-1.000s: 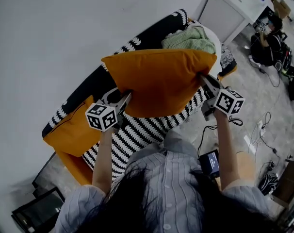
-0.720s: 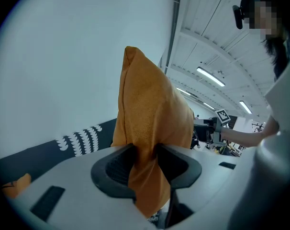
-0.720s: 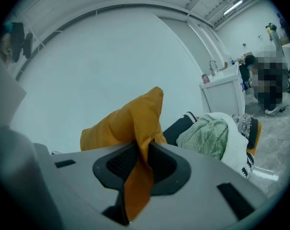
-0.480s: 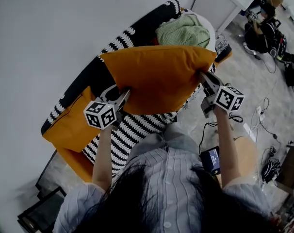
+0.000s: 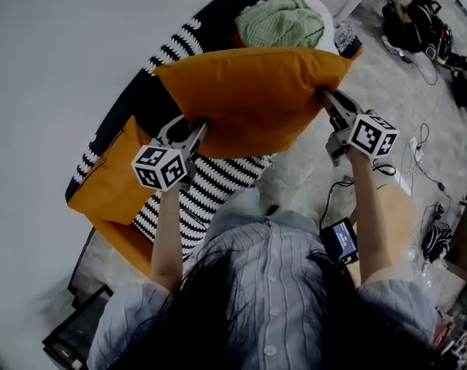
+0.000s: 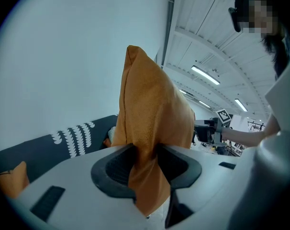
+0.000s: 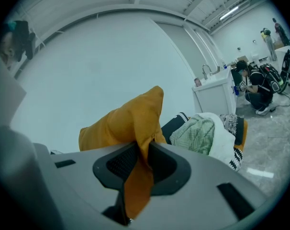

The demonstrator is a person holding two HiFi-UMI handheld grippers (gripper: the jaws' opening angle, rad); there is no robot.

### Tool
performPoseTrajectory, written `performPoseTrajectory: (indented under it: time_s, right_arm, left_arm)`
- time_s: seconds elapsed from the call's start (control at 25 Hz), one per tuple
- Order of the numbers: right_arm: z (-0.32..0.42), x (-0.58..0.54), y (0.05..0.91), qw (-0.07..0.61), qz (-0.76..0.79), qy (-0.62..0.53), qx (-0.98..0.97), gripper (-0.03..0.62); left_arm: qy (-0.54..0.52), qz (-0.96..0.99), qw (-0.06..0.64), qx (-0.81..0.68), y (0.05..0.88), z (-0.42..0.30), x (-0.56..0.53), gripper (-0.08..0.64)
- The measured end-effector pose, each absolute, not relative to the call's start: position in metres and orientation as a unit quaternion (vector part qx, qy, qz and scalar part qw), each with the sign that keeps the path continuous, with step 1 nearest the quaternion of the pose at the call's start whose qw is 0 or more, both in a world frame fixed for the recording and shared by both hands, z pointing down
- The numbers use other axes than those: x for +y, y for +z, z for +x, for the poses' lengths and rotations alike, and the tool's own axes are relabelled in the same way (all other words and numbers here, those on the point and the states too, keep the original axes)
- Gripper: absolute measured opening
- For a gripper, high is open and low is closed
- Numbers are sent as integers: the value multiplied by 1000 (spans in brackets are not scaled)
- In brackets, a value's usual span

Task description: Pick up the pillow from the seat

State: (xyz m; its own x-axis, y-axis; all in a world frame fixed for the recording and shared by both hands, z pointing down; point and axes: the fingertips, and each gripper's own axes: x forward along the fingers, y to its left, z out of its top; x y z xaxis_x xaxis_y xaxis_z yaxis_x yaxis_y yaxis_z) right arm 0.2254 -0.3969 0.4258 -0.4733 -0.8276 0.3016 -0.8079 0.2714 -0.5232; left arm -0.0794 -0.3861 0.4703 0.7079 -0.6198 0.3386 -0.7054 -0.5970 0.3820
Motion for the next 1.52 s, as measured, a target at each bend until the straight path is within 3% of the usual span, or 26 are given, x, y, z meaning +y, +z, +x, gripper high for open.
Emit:
performPoseTrajectory:
  time_s: [1.0,1.52]
  right_arm:
    - [322,-183,438,23,-522,-329,787,86]
    - [320,-127,448,25,-496,-346,796,86]
  left_arm:
    - [102,894,253,-356,475,17,-193,166]
    - [115,876,267,-385,476,14,-112,166]
